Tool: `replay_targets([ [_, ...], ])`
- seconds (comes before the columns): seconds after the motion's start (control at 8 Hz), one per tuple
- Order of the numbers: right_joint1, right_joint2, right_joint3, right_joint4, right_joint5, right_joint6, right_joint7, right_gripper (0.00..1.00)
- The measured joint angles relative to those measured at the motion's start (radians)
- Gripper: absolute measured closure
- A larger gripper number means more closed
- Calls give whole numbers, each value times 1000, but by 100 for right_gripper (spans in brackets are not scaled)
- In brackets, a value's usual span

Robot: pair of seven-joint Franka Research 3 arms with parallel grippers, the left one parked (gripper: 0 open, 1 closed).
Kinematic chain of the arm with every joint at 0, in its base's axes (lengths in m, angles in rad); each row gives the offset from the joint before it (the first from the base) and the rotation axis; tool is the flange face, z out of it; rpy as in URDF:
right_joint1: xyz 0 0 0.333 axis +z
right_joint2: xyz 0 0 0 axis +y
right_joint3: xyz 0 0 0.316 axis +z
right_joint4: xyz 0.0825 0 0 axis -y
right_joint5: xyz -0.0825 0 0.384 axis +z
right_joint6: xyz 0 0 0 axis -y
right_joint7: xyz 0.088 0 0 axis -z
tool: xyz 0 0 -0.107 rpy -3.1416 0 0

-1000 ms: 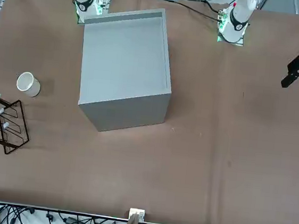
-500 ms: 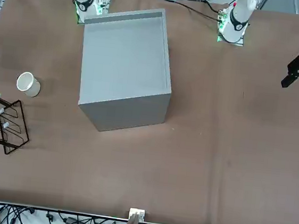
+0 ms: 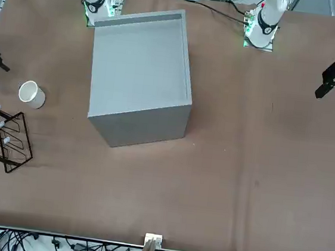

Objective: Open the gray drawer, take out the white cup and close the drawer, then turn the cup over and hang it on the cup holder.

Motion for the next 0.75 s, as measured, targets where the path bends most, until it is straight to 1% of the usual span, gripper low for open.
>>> replay_targets([
  [0.5, -14, 157, 10, 52, 158, -102, -93, 0],
  [0.75, -29, 224, 10, 105, 196, -178, -139, 0],
])
